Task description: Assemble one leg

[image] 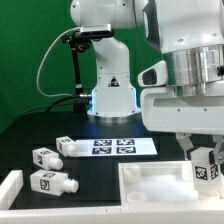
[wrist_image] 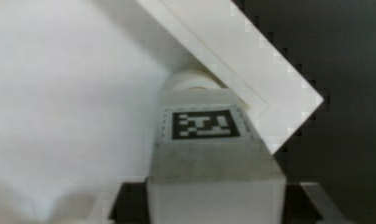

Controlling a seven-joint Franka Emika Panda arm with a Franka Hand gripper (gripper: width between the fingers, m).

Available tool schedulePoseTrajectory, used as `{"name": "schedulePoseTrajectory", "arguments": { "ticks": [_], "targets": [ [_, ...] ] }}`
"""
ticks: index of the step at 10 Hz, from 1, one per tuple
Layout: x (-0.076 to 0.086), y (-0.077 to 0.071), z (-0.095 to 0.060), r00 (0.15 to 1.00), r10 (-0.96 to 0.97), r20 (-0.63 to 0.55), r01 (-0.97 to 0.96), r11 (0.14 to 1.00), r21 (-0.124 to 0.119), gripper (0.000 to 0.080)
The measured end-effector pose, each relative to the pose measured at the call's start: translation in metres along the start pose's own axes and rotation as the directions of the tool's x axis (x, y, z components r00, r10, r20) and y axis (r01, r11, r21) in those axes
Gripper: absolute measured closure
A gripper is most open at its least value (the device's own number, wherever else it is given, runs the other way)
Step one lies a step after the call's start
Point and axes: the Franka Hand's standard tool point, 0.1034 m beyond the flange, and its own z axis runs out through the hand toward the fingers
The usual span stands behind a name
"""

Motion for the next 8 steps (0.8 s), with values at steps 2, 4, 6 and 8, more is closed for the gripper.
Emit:
{"name": "schedulePoseTrajectory", "arguments": {
  "ticks": [2, 4, 6, 8],
  "targets": [
    [-0.001, 0.0, 0.0, 0.985, 0.169, 0.015, -0.169, 0.986, 0.004, 0.0513],
    [-0.001, 0.001, 0.001, 0.991, 0.132, 0.017, -0.132, 0.991, 0.003, 0.0512],
    [0.0, 0.001, 0.002, 0.988, -0.151, 0.012, 0.151, 0.988, 0.005, 0.0218],
    [-0.012, 0.0, 0.003, 0.903, -0.428, 0.037, 0.429, 0.903, -0.006, 0.0164]
  ]
}}
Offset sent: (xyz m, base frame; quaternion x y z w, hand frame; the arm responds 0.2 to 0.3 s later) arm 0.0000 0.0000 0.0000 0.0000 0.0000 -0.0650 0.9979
